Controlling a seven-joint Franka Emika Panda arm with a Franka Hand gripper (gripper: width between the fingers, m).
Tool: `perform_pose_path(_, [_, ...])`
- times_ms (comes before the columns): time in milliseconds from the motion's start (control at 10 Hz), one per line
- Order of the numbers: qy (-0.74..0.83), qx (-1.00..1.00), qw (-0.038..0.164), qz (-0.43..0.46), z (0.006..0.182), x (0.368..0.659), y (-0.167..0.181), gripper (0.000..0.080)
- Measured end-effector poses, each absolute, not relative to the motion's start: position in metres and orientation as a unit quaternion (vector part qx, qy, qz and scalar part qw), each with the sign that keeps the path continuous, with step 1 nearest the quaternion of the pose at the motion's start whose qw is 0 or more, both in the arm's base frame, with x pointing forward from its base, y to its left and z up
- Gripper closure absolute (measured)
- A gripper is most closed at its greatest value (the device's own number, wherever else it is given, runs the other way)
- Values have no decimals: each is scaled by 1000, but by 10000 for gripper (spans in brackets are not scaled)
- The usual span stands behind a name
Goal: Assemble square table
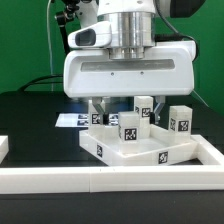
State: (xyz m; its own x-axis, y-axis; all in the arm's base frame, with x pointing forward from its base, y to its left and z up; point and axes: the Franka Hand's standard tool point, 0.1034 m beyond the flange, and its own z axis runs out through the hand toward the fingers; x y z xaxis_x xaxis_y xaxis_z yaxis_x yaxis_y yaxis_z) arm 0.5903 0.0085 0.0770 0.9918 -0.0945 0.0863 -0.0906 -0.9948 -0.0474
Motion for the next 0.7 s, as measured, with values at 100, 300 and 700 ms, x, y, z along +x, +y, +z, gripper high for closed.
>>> perform_pose_path(100, [12, -999, 19, -45, 77, 590, 7, 150])
perform_pose_path(300, [0, -999, 18, -45, 77, 590, 4, 162])
perform_pose_path(700, [15, -999, 19, -45, 77, 590, 4, 514])
